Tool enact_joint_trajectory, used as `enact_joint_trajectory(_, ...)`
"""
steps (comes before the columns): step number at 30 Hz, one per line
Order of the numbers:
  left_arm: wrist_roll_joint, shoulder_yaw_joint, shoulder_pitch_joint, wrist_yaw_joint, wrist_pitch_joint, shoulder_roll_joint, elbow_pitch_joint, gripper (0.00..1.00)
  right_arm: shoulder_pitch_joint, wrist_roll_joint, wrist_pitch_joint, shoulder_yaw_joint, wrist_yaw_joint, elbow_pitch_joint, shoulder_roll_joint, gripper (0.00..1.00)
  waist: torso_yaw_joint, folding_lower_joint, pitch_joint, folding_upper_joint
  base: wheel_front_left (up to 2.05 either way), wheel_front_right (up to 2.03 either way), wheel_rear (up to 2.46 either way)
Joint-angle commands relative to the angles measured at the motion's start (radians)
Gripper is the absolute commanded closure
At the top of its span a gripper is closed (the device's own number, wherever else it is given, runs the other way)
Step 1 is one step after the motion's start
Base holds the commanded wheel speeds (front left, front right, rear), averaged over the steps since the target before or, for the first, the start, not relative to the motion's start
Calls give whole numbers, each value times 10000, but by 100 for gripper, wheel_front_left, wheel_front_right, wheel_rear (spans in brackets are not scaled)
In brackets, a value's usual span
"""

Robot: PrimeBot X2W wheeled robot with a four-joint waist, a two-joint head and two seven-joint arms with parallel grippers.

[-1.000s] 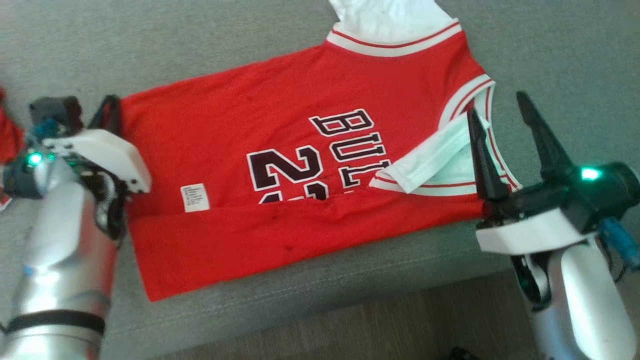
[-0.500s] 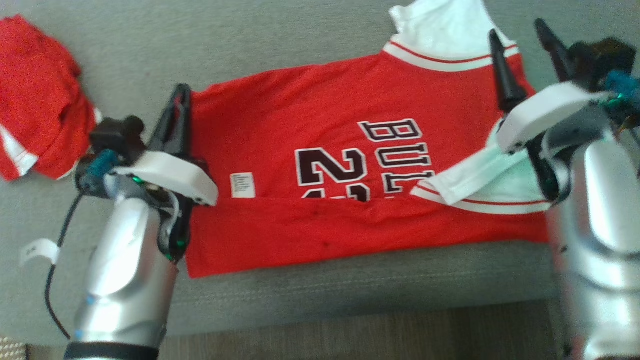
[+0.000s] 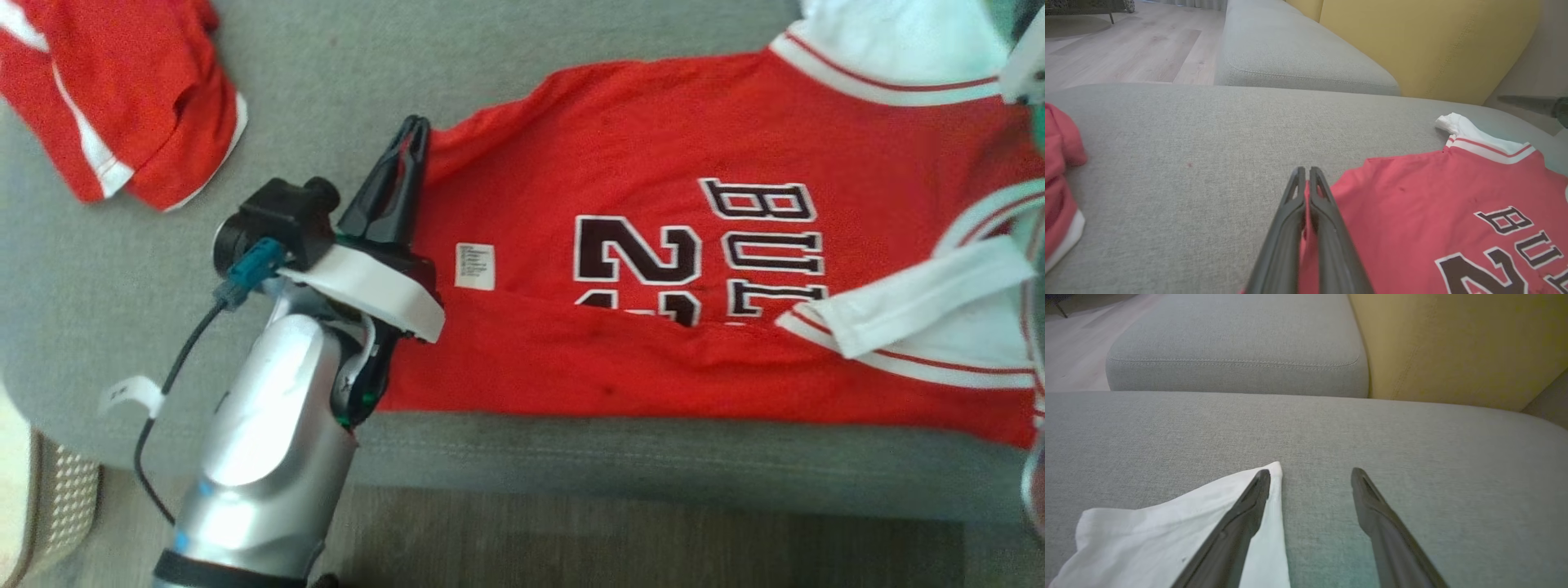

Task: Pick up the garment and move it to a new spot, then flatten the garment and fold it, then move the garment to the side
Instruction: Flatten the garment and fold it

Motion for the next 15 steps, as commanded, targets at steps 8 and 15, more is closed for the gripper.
enact_joint_trajectory(8,-343,-145,-580,122,-34,93,-514,100,-1511,-411,62,50,-4,1371,-556,0,732,-1,885,0,0,0,0)
enact_joint_trajectory(15,-521,-381,-887,233,-119,80,-449,100,-2193,-911,120,154,-4,2330,-857,0,966,-1,1253,0,0,0,0)
